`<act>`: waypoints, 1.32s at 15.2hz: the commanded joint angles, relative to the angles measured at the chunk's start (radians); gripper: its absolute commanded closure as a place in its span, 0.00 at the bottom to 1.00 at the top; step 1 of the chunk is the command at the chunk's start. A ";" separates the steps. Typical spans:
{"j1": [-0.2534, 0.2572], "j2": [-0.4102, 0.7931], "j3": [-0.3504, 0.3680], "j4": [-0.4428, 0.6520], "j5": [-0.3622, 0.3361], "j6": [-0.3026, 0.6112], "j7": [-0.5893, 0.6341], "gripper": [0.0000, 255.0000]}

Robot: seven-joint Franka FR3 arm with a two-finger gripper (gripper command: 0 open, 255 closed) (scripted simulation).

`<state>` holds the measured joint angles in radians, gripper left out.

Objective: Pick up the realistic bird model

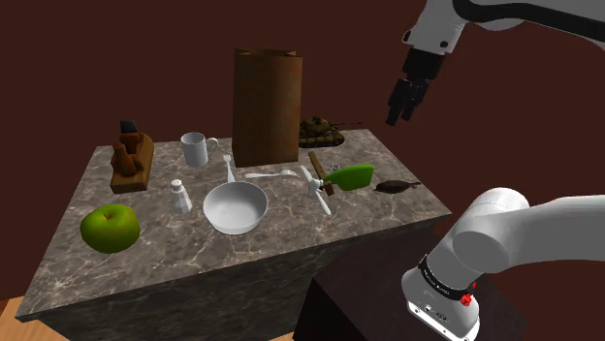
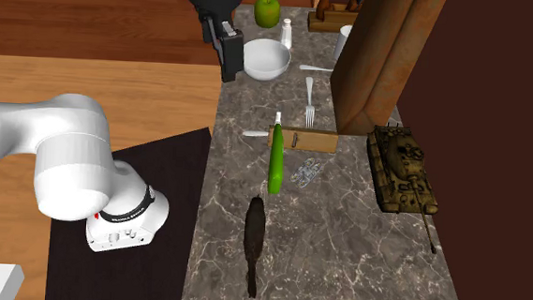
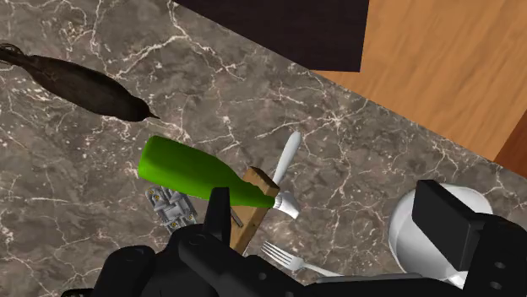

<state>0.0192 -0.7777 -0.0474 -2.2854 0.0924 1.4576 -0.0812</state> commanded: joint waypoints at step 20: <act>0.010 -0.156 -0.417 -0.513 -0.473 0.388 -0.802 0.00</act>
<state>0.0333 -0.9428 -0.4302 -2.7787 -0.3435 1.8095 -0.8333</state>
